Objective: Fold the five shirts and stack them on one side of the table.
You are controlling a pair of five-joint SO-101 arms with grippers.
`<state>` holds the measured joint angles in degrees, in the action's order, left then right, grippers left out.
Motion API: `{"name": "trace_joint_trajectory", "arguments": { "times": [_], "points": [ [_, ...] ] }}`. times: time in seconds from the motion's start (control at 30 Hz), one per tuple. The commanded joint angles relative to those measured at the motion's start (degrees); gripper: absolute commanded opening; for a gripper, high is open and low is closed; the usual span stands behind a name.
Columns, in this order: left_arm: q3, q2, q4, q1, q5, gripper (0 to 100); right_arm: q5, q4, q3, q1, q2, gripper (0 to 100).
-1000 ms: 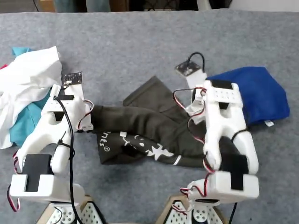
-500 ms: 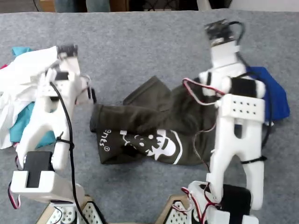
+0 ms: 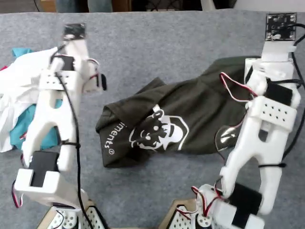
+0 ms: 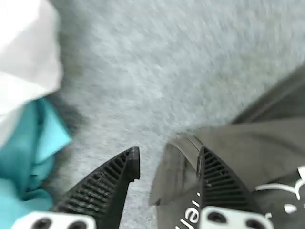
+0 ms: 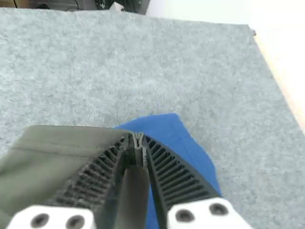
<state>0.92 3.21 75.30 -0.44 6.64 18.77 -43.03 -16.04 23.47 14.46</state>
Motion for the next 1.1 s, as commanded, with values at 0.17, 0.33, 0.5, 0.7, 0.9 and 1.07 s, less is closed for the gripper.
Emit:
{"name": "trace_joint_trajectory", "arguments": {
  "times": [0.17, 0.33, 0.5, 0.7, 0.9, 1.07],
  "points": [
    [-1.7, 1.9, -0.2, 12.4, -14.1, 22, 0.2, 1.6, 2.8, -2.4, -4.0, 2.8],
    [-3.9, 2.5, -0.3, 16.7, -27.1, 22, 0.2, 1.6, 2.6, -2.8, -4.2, 2.8],
    [-8.1, 2.5, -0.6, 19.2, -34.6, 15, 0.2, 1.6, 2.6, -2.8, -4.2, 2.8],
    [-8.8, 2.3, -0.6, 21.8, -35.1, 16, 0.2, 1.6, 2.5, -2.8, -4.2, 2.8],
    [-10.6, 5.8, -5.0, 23.2, -35.2, 16, 0.2, 1.6, 2.5, -2.8, -4.3, 2.8],
    [-10.7, 9.6, -7.5, 22.6, -34.9, 16, 0.2, 1.6, 2.5, -2.8, -4.3, 2.8]
  ]
}}
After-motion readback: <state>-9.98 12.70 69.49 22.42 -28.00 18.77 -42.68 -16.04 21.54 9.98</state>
